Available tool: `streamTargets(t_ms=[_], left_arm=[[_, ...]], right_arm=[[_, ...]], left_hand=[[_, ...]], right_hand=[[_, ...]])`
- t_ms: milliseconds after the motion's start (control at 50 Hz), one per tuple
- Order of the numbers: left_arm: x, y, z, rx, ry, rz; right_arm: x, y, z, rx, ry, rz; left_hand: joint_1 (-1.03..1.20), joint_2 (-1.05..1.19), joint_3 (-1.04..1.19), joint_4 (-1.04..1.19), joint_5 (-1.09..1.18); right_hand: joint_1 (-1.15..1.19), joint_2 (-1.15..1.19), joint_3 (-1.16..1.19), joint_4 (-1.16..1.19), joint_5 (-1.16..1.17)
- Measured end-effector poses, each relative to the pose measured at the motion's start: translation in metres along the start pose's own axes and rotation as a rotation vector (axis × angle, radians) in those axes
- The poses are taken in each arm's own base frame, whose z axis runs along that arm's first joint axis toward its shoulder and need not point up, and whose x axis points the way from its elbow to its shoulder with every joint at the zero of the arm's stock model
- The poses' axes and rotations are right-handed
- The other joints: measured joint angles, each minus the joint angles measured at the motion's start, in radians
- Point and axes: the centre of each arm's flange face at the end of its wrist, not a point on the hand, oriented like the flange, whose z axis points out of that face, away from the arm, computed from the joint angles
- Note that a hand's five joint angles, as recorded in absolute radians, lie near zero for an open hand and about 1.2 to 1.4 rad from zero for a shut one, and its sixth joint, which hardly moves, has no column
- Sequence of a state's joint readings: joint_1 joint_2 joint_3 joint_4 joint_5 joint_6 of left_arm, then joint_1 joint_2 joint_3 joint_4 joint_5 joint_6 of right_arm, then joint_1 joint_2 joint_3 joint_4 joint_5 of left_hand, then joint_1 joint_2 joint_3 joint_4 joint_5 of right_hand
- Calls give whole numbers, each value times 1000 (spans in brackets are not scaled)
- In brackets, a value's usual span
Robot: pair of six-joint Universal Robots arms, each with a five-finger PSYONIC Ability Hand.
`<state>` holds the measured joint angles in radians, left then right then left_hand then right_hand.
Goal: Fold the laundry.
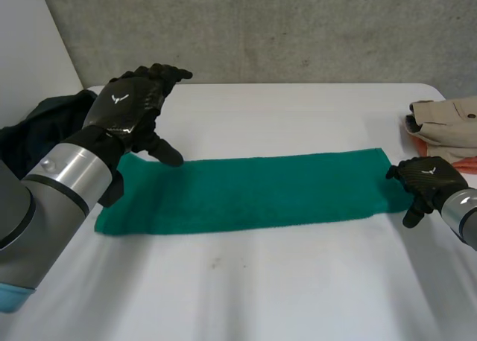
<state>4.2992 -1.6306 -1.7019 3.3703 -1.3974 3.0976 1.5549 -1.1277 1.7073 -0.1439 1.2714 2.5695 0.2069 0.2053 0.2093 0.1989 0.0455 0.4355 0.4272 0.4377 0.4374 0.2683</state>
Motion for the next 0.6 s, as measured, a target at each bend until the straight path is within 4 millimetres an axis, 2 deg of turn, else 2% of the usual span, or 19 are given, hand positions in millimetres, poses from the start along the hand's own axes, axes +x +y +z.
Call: streamTargets(t_ms=[300, 360, 380, 400, 440, 580, 600], left_arm=[[2, 5, 1, -12, 6, -3], [2, 5, 1, -15, 7, -3], [2, 6, 1, -16, 8, -3], [2, 6, 1, -17, 8, -4], [3, 6, 1, -17, 9, -4], [3, 6, 0, -17, 10, -4], [3, 6, 0, -16, 10, -4]], right_arm=[[3, 12, 26, 28, 25, -12], [2, 17, 32, 20, 23, -14], [2, 18, 34, 17, 23, -16], [3, 18, 34, 16, 23, -18], [4, 20, 36, 12, 26, -24], [31, 26, 32, -21, 96, -41], [48, 27, 27, -35, 148, -56]], left_hand=[[0, 0, 0, 0, 0], [0, 0, 0, 0, 0], [0, 0, 0, 0, 0], [0, 0, 0, 0, 0], [0, 0, 0, 0, 0], [0, 0, 0, 0, 0], [0, 0, 0, 0, 0]], right_hand=[[138, 148, 142, 140, 131], [377, 392, 360, 360, 351], [536, 561, 541, 543, 533], [612, 635, 613, 614, 605], [670, 736, 718, 718, 703], [670, 744, 742, 757, 716], [670, 744, 742, 757, 715]])
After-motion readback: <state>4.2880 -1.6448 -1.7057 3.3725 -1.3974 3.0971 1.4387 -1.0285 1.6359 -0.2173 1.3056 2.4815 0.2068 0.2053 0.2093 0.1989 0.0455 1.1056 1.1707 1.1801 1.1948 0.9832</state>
